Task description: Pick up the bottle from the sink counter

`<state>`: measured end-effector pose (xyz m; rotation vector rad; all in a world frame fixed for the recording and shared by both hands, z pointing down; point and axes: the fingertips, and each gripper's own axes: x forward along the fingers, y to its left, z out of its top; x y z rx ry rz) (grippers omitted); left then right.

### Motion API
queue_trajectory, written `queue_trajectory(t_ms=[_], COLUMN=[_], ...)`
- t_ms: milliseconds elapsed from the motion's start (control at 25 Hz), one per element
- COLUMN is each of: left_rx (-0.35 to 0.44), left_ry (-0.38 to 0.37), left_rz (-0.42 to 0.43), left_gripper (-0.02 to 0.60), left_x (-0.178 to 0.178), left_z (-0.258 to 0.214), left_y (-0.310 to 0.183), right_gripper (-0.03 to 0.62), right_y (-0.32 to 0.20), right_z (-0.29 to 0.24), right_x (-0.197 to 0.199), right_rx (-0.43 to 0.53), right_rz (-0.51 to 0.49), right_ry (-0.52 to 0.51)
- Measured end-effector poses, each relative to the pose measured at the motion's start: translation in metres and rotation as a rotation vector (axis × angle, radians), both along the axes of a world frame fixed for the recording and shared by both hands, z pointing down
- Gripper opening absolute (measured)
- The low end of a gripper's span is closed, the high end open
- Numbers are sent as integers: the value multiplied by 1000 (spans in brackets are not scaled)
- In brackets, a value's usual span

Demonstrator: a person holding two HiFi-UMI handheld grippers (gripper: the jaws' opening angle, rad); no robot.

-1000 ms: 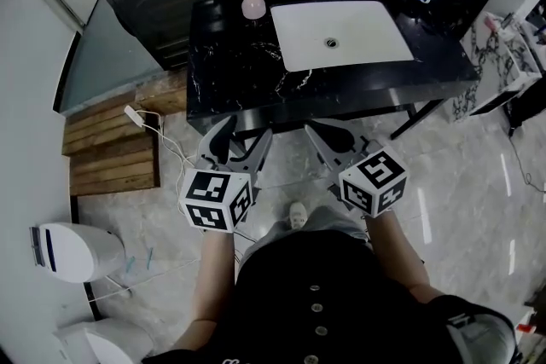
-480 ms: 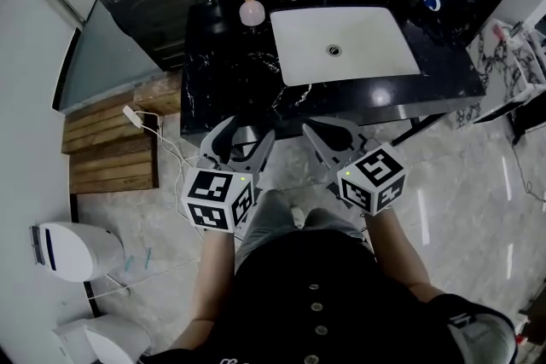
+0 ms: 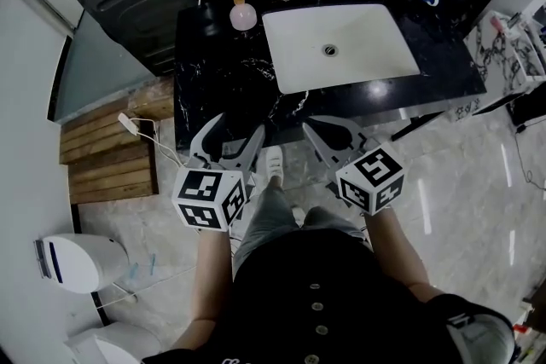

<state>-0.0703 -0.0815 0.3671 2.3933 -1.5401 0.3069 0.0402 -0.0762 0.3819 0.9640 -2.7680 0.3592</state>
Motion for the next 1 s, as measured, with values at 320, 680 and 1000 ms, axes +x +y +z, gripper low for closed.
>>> queue_trajectory(t_ms=[320, 680, 1000], left_rx=[2, -2, -5], left_ry=[14, 14, 24], left_rz=[49, 81, 128], left_gripper=[278, 278, 278], left_x=[-3, -31, -47], left_z=[1, 2, 4], left_y=[-48, -112, -163], right_gripper=[3, 3, 3], right_y=[-41, -108, -154], right_z=[5, 0, -2], right_x=[-17, -54, -78], right_rx=[-8, 5, 12], right_rz=[9, 4, 32], right_ry=[19, 30, 36])
